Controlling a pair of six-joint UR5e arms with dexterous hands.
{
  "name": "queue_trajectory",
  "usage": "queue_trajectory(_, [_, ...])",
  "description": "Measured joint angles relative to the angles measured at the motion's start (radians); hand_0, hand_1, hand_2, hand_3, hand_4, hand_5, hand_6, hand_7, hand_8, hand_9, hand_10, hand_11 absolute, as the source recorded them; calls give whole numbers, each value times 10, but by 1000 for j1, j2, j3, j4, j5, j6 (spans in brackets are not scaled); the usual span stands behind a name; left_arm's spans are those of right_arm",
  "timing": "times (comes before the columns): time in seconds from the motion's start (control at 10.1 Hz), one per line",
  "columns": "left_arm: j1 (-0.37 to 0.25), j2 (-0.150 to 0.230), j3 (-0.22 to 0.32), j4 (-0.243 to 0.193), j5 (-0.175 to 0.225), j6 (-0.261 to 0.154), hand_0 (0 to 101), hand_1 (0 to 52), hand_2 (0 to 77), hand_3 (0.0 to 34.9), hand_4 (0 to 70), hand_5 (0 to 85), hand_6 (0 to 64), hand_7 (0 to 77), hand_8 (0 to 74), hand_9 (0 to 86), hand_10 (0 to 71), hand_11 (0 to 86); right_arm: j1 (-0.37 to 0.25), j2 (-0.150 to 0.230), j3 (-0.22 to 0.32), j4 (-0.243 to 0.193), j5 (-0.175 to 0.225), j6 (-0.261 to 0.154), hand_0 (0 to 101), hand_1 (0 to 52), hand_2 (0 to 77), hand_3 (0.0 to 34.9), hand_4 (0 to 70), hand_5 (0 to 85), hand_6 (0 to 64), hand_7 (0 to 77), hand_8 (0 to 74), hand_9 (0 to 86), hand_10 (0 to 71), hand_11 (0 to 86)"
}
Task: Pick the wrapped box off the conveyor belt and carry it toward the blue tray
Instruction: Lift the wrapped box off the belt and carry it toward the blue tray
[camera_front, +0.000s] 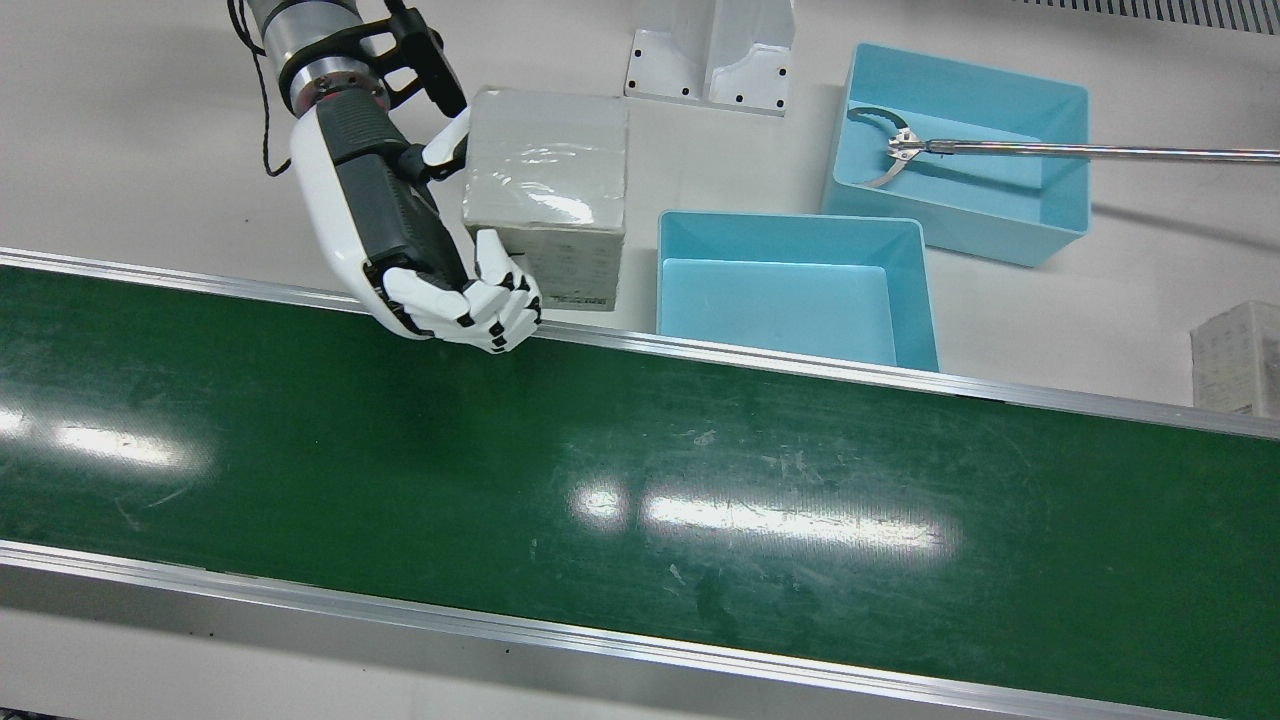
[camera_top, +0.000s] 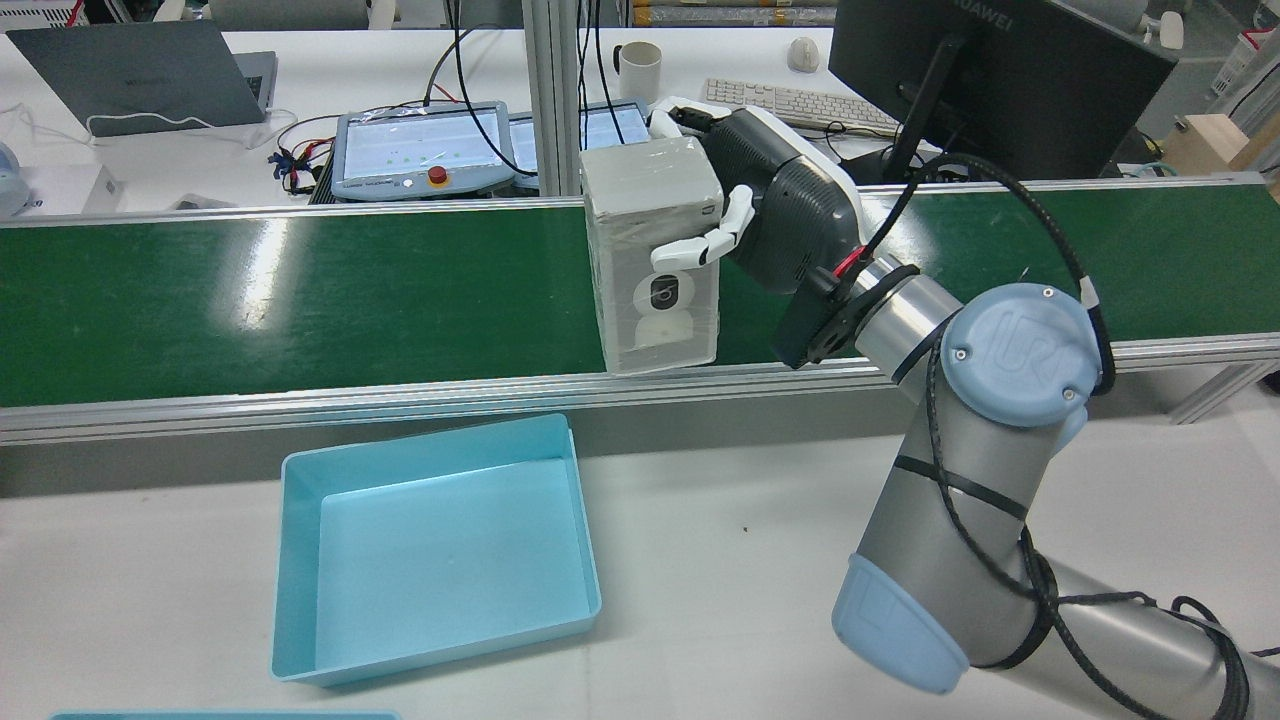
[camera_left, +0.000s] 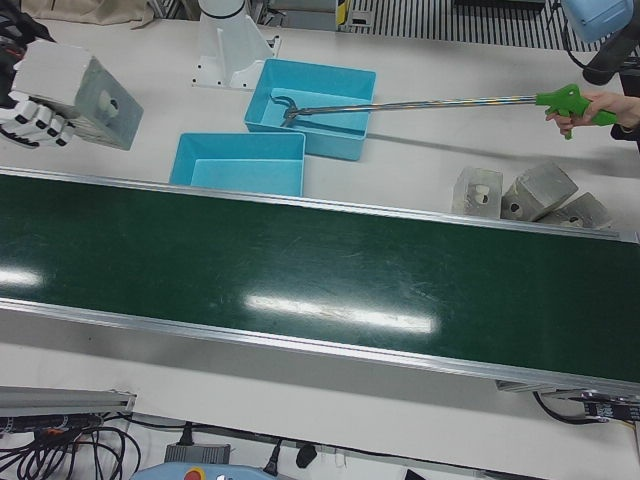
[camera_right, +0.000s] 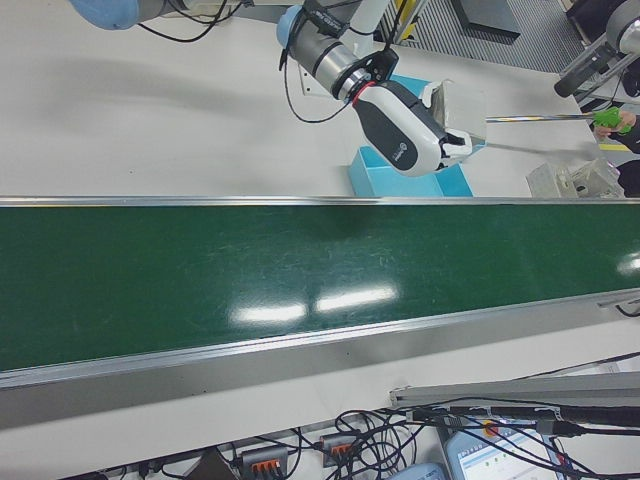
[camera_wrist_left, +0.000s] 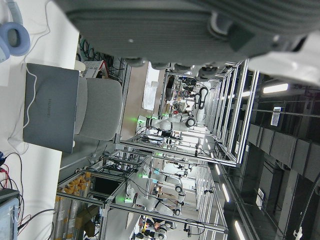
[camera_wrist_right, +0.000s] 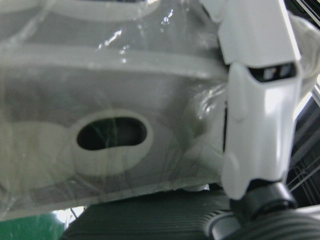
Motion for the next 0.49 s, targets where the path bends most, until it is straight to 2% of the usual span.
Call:
queue_trajectory(0.1, [0, 0, 0, 0, 0, 0, 0, 0, 5, 0, 0, 11, 0, 0, 0, 0, 5, 0, -88, 18, -1, 20, 66, -74, 501, 11, 327, 4, 507, 851, 611, 774, 698, 840, 589, 862])
queue_trajectory(0.2, [0, 0, 0, 0, 0, 0, 0, 0, 5, 0, 0, 11, 0, 5, 0, 0, 0, 0, -167, 23, -10, 76, 118, -141, 501, 11, 327, 4, 535, 851, 616, 774, 704, 834, 627, 862])
queue_trajectory(0.3, [0, 0, 0, 0, 0, 0, 0, 0, 5, 0, 0, 11, 0, 0, 0, 0, 0, 0, -231, 24, -39, 151, 149, -191, 501, 11, 327, 4, 535, 851, 616, 774, 704, 834, 627, 862])
queue_trajectory(0.4, [0, 0, 0, 0, 0, 0, 0, 0, 5, 0, 0, 11, 0, 0, 0, 0, 5, 0, -274, 26, -74, 209, 163, -218, 501, 11, 327, 4, 524, 851, 622, 774, 649, 834, 633, 862])
queue_trajectory(0.49, [0, 0, 0, 0, 0, 0, 0, 0, 5, 0, 0, 11, 0, 0, 0, 0, 5, 0, -301, 25, -101, 244, 166, -232, 501, 11, 327, 4, 469, 851, 605, 774, 573, 829, 578, 862])
